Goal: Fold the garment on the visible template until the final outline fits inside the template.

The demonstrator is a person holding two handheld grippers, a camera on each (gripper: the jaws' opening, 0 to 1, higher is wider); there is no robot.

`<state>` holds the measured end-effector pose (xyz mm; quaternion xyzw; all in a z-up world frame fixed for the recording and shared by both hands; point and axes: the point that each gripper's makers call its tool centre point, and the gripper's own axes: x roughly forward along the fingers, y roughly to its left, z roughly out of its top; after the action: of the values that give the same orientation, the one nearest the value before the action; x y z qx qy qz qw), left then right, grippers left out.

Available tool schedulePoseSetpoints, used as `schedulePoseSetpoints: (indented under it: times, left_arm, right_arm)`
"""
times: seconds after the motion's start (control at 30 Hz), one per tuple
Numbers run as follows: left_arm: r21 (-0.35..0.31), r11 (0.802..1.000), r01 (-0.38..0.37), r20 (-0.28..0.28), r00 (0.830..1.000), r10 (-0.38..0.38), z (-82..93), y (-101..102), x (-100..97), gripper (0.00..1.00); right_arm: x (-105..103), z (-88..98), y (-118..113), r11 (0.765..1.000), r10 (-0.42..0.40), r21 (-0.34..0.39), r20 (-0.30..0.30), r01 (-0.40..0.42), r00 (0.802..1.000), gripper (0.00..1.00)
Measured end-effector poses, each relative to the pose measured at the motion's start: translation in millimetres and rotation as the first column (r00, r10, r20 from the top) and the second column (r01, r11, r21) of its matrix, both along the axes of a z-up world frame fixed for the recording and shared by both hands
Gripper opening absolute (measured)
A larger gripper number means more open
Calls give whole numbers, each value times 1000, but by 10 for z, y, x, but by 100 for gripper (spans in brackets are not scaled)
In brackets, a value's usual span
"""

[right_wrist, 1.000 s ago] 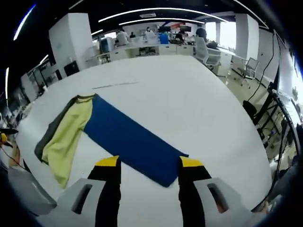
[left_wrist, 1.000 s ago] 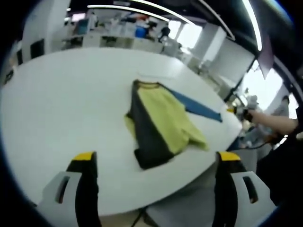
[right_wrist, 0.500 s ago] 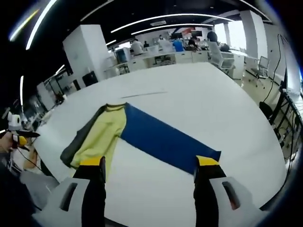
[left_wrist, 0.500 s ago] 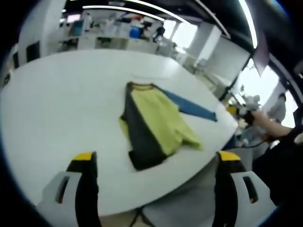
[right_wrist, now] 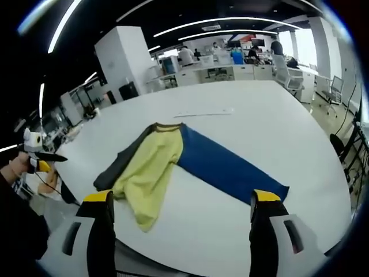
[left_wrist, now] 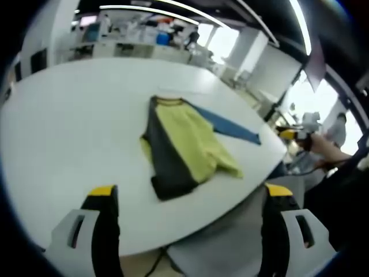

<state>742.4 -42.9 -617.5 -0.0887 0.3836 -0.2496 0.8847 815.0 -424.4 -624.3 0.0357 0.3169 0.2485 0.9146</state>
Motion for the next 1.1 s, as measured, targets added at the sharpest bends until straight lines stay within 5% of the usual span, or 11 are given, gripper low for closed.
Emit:
schedulePoseSetpoints:
  times: [0.4, 0.77, 1.1]
  left_arm:
    - [14, 1000, 4, -21, 1000, -4, -30, 38, -134, 99]
    - [11, 1000, -1, -29, 1000, 1, -68, 55, -240, 99]
    - [17, 1000, 14, -35, 999, -13, -87, 31, -330, 99]
  right_arm:
    - [-251, 71, 138, 998, 49, 49, -8, -48, 999, 99]
    - [-369, 195, 191, 992, 101, 72, 49, -104, 994, 99]
    - [-475, 180, 151, 992, 112, 48, 45, -114, 993, 99]
